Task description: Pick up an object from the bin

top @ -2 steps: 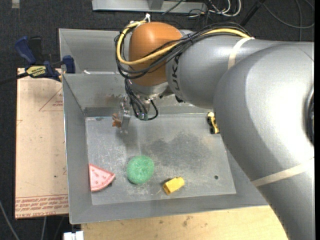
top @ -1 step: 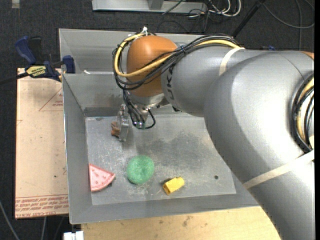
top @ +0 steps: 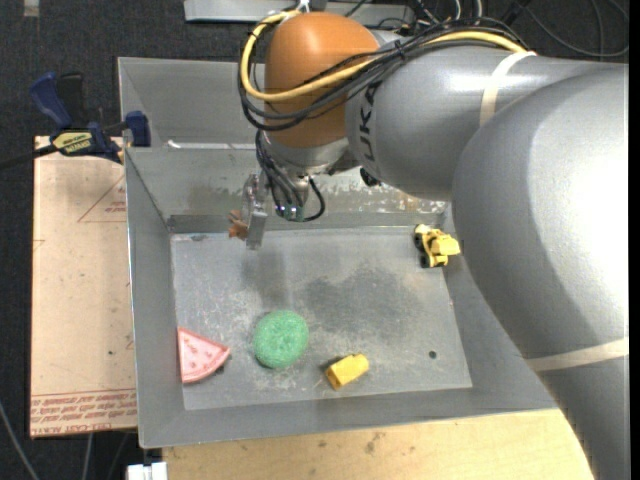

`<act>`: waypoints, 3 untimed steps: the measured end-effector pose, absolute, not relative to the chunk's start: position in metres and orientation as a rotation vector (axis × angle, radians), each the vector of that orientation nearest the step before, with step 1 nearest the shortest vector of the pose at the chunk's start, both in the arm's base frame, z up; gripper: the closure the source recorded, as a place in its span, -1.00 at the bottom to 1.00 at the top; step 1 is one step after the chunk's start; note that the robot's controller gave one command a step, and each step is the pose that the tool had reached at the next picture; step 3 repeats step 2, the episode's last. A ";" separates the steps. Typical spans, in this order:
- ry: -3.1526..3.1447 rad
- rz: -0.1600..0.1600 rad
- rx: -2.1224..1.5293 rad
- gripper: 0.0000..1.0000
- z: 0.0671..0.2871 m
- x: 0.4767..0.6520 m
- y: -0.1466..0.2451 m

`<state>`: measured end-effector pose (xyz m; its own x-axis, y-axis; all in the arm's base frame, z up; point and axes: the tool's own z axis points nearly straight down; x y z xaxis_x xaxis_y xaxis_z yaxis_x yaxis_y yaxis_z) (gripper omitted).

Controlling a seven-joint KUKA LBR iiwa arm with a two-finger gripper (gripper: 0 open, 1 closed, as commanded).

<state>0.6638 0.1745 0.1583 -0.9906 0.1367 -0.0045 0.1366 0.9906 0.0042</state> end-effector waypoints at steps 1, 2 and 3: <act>3.133 0.003 0.219 1.00 0.148 0.659 0.172; 3.129 0.006 0.215 1.00 0.171 0.665 0.175; 3.129 0.006 0.215 1.00 0.171 0.665 0.175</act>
Offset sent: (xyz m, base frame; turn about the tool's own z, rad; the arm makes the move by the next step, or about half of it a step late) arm 0.0001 -0.0001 0.0114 0.0000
